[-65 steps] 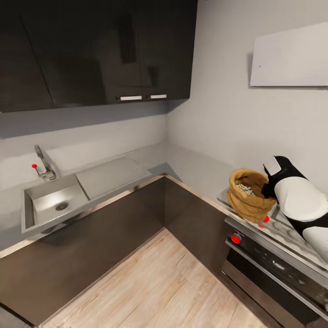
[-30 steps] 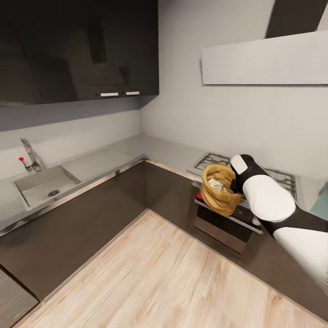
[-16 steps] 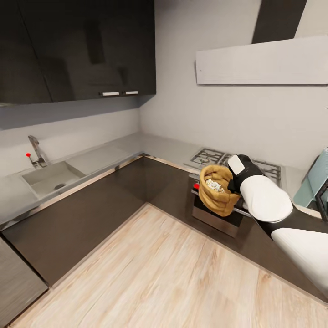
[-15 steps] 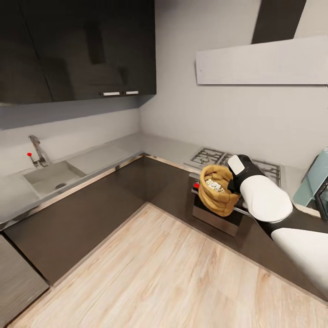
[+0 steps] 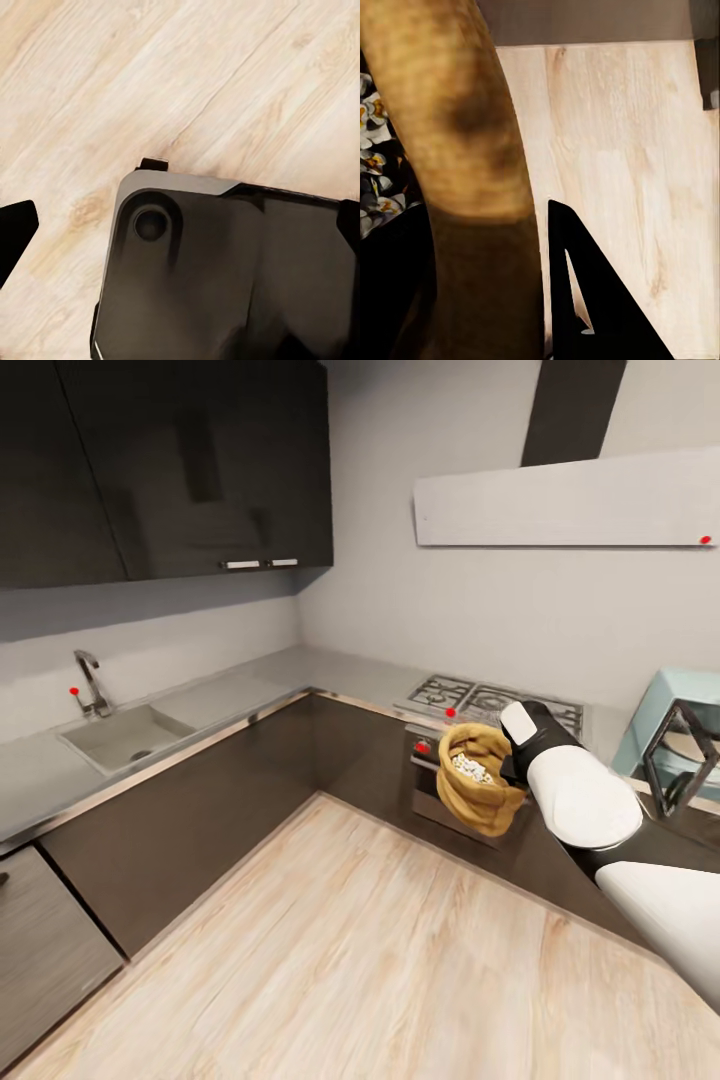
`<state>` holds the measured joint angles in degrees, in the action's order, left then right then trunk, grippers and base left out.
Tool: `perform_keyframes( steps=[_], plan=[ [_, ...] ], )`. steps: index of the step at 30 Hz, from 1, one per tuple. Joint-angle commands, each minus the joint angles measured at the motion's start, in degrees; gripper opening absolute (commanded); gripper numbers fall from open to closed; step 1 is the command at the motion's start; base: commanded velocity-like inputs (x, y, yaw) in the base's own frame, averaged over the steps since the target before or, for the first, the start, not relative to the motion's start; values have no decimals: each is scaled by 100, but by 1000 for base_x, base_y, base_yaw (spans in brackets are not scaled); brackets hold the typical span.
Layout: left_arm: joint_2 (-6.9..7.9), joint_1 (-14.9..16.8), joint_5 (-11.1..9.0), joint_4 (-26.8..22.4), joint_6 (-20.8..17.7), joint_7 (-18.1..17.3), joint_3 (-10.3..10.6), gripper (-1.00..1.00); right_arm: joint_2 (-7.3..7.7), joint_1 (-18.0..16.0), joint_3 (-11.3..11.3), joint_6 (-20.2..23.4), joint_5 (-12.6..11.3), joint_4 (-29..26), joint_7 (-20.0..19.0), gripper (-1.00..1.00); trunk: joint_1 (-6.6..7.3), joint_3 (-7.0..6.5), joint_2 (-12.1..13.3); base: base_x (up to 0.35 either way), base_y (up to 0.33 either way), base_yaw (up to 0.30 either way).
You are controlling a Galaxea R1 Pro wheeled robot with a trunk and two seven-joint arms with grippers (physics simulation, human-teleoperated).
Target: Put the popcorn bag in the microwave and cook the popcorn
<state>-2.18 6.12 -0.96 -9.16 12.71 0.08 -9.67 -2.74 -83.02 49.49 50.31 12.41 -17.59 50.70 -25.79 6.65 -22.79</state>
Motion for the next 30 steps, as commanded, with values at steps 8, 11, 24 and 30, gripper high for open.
perform_keyframes(
  steps=[8, 11, 24, 30],
  plan=[
    [-2, 3, -10, 1, 17, 1, -17, 100, -8, -12, 43, 32, 60, -8, -7, -100, 0, 13, -13, -344, 105, -298],
    [1, 3, -10, 0, 17, 1, -19, 100, 9, -6, 35, 32, 60, -8, -7, -100, 0, 13, -13, -231, 48, -300],
    [4, 3, -23, 2, 19, 5, -35, 100, 67, 13, 50, 32, 68, -8, -16, -100, 0, 13, -13, -10, -20, -300],
    [0, 3, -12, 2, 19, 18, -26, 100, 72, 19, 44, 32, 84, -8, -15, -100, 0, 13, -13, 0, -320, -124]
  ],
)
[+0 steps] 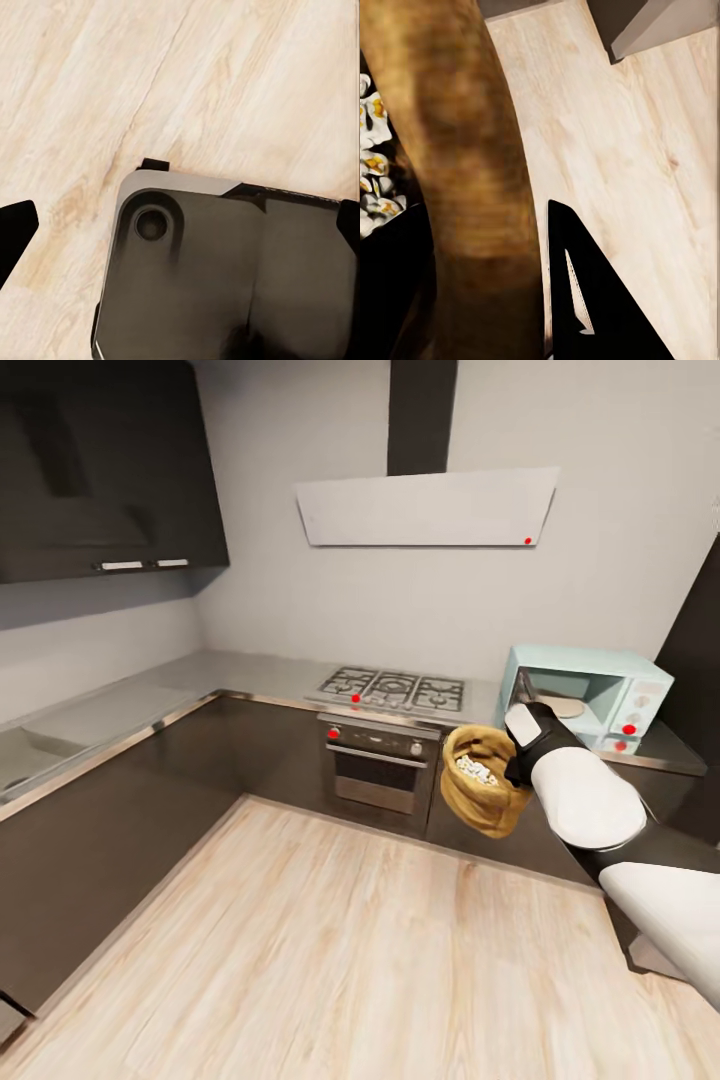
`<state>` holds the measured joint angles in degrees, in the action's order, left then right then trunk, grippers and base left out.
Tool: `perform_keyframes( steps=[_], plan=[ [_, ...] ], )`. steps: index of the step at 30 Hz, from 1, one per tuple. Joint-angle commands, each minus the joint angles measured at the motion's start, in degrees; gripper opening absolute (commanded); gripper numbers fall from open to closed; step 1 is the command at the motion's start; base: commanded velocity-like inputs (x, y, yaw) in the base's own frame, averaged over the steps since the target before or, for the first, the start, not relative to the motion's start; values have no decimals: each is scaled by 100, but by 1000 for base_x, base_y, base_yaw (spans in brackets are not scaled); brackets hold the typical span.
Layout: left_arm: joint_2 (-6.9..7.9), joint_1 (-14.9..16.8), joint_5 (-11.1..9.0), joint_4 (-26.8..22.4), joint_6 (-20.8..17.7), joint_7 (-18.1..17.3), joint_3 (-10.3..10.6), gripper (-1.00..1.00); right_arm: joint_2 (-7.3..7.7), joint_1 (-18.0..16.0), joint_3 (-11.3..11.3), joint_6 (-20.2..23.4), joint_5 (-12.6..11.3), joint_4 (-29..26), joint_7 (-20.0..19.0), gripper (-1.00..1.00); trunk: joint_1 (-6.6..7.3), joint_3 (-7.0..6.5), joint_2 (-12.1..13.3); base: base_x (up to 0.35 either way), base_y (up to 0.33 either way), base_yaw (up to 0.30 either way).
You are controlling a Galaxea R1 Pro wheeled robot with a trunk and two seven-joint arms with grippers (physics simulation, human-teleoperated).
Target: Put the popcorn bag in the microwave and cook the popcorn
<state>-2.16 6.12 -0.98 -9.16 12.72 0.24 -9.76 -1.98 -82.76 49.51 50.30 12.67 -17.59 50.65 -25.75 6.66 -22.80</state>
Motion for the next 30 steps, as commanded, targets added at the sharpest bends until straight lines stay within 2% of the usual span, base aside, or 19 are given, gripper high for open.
perform_keyframes(
  steps=[1, 13, 18, 25, 30],
  plan=[
    [-3, 4, -9, 2, 19, 3, -17, 100, -4, -6, 45, 32, 59, -8, -10, -100, -3, 12, -12, 0, -348, -17],
    [-4, 4, 20, 2, 17, 3, -4, 100, -4, -3, 50, 32, 61, -8, -10, -100, -3, 12, -12, -50, -350, -232],
    [-1, 5, -10, 2, 17, 6, -32, 100, -4, -2, 48, 32, 66, -8, -11, -100, -3, 12, -12, -126, -337, -69],
    [5, 20, -34, 2, 3, 29, -226, 100, 0, 67, 50, 32, 84, 14, -18, -100, -3, 12, -12, 229, -237, -3],
    [5, 13, -34, 2, 3, 29, -245, 100, 12, 122, 50, 40, 87, 42, -70, -100, -3, 12, -12, 322, -157, 0]
  ],
)
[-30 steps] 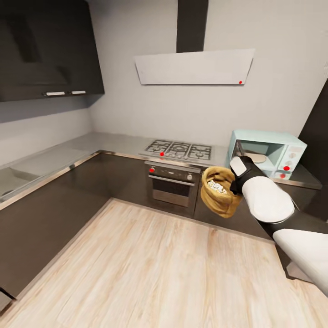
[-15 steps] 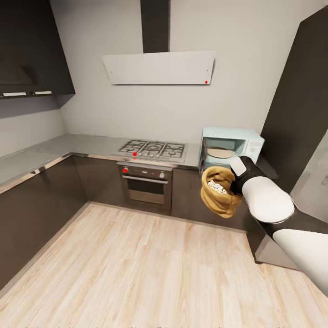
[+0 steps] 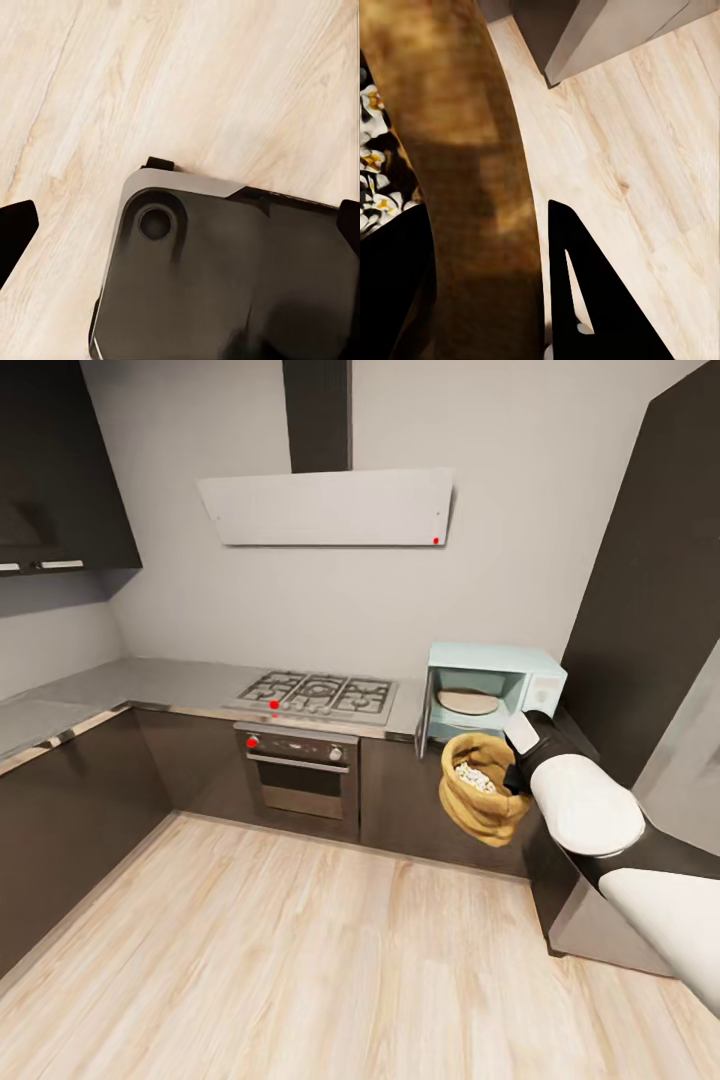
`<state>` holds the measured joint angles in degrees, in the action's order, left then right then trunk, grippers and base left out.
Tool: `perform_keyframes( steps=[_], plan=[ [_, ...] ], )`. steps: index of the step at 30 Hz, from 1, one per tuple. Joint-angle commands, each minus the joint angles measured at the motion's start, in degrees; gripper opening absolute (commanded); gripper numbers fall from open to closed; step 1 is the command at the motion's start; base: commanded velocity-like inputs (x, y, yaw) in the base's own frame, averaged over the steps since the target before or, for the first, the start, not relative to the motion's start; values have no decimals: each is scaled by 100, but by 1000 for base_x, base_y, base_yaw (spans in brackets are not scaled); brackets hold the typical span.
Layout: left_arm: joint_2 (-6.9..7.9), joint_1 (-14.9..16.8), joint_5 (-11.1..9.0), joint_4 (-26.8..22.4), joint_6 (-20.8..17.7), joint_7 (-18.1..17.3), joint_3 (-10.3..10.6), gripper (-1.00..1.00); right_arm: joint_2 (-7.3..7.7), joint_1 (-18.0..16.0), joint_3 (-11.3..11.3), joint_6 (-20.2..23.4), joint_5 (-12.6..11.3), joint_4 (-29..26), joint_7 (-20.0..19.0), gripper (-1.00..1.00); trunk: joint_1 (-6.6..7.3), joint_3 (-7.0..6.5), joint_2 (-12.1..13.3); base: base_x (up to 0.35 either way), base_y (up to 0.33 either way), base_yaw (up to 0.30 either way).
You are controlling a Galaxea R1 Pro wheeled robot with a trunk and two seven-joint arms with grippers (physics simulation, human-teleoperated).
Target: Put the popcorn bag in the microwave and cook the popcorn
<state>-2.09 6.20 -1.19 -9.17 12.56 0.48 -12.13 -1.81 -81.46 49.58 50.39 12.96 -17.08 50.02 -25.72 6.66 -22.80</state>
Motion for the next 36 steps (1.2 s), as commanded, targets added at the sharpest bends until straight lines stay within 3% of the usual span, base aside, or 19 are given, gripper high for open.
perform_keyframes(
  steps=[1, 6, 28, 36],
  plan=[
    [-2, 4, -12, 2, 18, 7, -9, 100, 2, -4, 43, 32, 57, -8, -13, -100, -6, 12, -12, 326, -151, 0],
    [-2, 4, -12, 2, 18, 9, -9, 100, 87, -2, 32, 32, 58, 1, -29, -100, -6, 12, -12, 326, -155, 0],
    [-2, 4, -9, 2, 18, 14, -9, 100, 93, -1, 1, 76, 57, 32, -392, -100, -6, 12, -12, 327, -188, 0],
    [-2, 1, -8, 2, 23, 14, -39, 100, 84, -1, -32, 77, 57, 38, -422, -100, -6, 12, -12, 276, 125, 0]
  ],
)
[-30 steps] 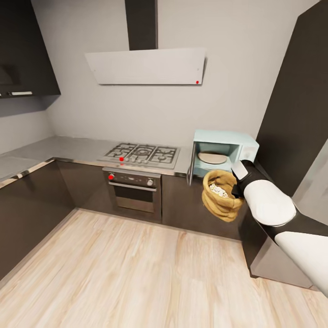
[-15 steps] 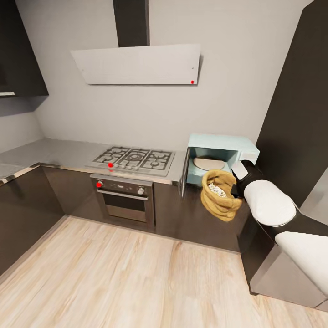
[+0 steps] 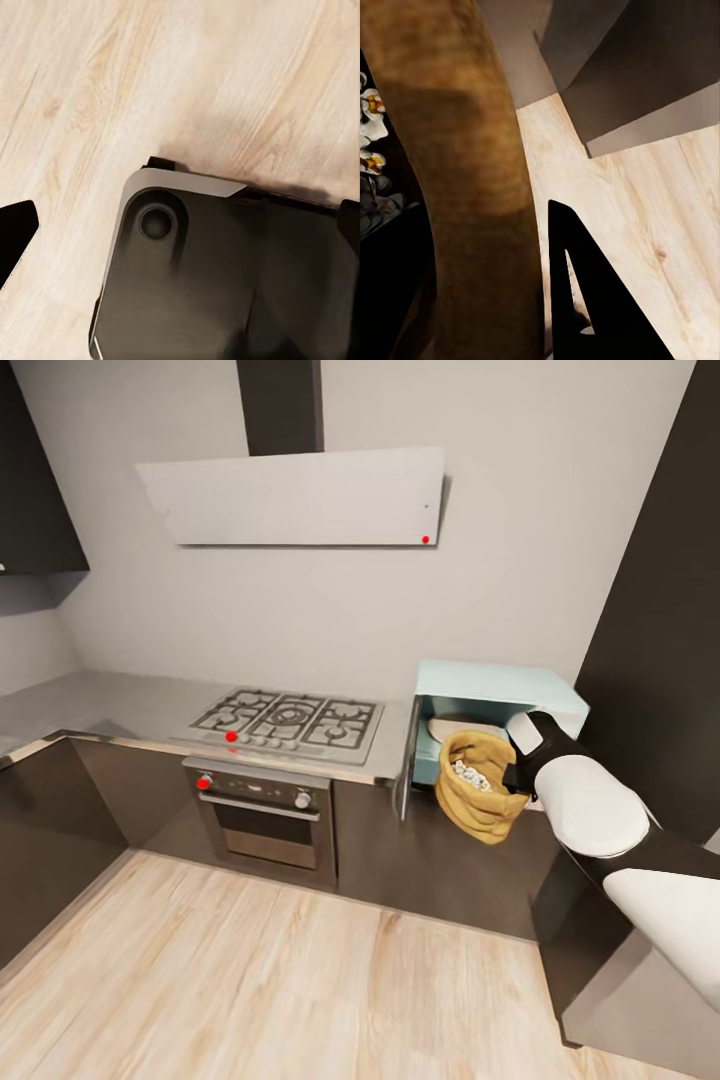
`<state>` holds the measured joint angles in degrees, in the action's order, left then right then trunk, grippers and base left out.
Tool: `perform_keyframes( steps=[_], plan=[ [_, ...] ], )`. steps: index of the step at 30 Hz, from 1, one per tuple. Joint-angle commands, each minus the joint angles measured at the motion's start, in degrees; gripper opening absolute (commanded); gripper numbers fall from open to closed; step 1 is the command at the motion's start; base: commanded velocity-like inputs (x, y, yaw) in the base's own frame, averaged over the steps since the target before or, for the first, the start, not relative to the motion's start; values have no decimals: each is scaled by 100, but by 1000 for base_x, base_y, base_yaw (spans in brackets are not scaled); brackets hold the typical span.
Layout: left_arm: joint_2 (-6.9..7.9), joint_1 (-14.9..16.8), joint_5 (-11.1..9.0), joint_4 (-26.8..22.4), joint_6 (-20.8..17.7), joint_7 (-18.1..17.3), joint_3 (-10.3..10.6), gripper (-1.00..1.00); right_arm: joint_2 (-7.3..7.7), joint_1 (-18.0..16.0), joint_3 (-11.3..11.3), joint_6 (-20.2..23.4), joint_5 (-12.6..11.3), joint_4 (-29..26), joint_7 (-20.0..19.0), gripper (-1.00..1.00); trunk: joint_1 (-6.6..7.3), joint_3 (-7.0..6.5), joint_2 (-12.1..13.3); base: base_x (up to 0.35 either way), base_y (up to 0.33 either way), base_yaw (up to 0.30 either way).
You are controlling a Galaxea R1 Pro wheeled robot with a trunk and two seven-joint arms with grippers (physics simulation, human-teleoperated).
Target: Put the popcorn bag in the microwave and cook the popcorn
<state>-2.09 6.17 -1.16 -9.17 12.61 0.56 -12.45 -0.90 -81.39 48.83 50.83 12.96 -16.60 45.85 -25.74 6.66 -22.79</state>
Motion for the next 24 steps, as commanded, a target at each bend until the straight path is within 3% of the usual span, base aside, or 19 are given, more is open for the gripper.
perform_keyframes(
  steps=[1, 4, 13, 24],
  plan=[
    [-1, 2, -10, 3, 20, 6, -2, 100, -6, -8, 18, 32, 58, -10, -5, -100, -4, 13, -13, 68, 72, 0],
    [-1, -1, -4, 3, 22, 0, 13, 100, -14, -5, -194, 32, 58, -10, -13, -100, -4, 13, -13, 21, 22, 0],
    [-2, -1, -2, 3, 23, -3, 22, 100, 6, 120, -445, 0, 68, -17, 0, -100, -4, 13, -13, 7, 1, 0],
    [-4, -1, 0, 3, 24, -3, 21, 100, 38, 141, -471, 25, 67, -27, 20, -100, -4, 13, -13, 236, 0, 0]
  ],
)
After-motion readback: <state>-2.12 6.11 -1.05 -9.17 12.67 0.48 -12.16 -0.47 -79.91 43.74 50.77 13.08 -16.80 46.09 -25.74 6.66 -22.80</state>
